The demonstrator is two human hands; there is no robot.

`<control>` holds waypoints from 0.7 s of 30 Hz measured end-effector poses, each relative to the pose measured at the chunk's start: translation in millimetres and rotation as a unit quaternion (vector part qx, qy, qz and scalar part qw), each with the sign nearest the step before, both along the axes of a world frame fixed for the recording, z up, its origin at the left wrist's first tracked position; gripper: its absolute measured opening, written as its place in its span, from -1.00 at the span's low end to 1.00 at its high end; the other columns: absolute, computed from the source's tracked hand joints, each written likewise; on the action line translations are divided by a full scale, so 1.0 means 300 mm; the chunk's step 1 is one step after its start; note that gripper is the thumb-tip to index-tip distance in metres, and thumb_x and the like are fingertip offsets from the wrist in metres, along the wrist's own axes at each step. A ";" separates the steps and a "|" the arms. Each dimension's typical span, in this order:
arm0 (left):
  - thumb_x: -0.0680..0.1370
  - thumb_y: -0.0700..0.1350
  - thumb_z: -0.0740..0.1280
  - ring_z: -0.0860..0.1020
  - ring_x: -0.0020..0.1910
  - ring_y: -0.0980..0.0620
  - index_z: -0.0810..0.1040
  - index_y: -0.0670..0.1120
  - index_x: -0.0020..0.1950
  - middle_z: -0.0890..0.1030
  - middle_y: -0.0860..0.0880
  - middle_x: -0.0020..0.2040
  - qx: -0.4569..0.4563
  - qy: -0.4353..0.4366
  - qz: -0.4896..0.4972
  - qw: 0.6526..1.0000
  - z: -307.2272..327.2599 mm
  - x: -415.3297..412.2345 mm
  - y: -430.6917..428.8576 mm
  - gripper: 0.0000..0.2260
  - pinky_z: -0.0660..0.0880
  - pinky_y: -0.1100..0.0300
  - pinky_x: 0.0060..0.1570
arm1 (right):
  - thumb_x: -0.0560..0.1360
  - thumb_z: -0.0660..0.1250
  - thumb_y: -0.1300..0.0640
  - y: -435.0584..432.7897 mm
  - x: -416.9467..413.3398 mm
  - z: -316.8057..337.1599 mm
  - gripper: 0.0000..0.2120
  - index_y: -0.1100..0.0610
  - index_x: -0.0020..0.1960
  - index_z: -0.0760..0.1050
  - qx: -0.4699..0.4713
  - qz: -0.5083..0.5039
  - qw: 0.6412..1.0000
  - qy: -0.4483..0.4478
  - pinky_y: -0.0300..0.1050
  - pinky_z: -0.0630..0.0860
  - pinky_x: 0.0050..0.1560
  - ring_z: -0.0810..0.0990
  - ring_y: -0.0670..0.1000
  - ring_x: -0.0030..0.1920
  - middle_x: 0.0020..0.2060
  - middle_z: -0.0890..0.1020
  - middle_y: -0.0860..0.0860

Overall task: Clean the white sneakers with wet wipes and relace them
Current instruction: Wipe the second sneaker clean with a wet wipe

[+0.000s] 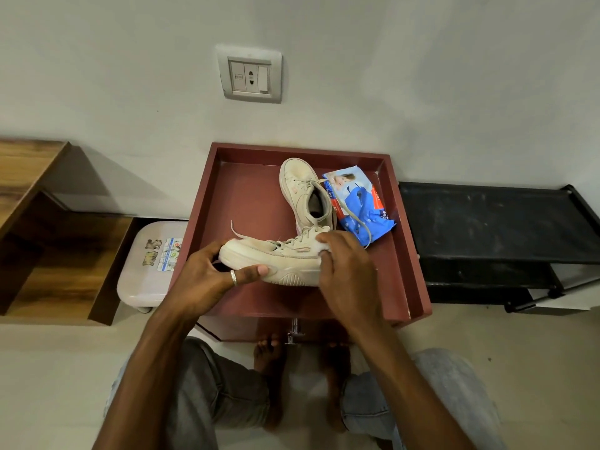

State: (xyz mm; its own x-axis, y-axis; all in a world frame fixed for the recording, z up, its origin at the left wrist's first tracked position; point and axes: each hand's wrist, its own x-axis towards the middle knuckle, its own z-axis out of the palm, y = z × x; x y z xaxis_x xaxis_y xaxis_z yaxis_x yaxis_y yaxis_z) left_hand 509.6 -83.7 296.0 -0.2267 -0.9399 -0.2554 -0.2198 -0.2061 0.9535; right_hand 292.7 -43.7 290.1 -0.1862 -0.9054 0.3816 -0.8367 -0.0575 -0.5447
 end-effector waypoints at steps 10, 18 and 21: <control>0.26 0.04 0.67 0.68 0.12 0.05 0.66 -0.07 0.22 0.74 0.01 0.10 0.048 0.011 -0.013 0.999 -0.033 0.033 -0.024 -0.43 0.57 0.11 0.18 | 0.48 0.38 0.33 -0.033 -0.118 -0.032 -0.75 0.11 0.11 0.62 0.078 -0.096 0.991 -0.041 -0.33 0.45 -0.15 0.61 0.00 0.01 0.04 0.64 0.05; 0.20 0.13 0.66 0.67 0.15 0.07 0.66 -0.03 0.23 0.72 0.03 0.14 0.073 0.014 -0.025 0.997 -0.047 0.051 -0.032 -0.36 0.54 0.17 0.16 | 0.48 0.35 0.35 -0.044 -0.122 -0.045 -0.76 0.13 0.08 0.63 0.062 -0.114 0.990 -0.061 -0.43 0.38 -0.19 0.63 0.01 -0.03 -0.01 0.67 0.04; 0.28 0.01 0.63 0.68 0.09 0.14 0.65 -0.01 0.21 0.73 0.05 0.10 0.075 0.014 -0.024 0.997 -0.038 0.046 -0.032 -0.49 0.56 0.34 -0.01 | 0.48 0.35 0.36 -0.031 -0.091 -0.042 -0.76 0.12 0.07 0.63 0.045 -0.067 0.996 -0.045 -0.35 0.51 -0.14 0.62 -0.06 -0.04 -0.01 0.67 0.01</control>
State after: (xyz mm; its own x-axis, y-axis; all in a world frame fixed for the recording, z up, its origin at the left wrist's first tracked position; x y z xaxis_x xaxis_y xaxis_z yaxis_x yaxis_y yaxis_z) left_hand 523.4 -93.3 284.7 -0.2803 -0.8794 -0.3849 -0.2066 -0.3363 0.9188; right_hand 265.4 -52.9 277.6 -0.3380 -0.8997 0.2764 -0.7811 0.1043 -0.6156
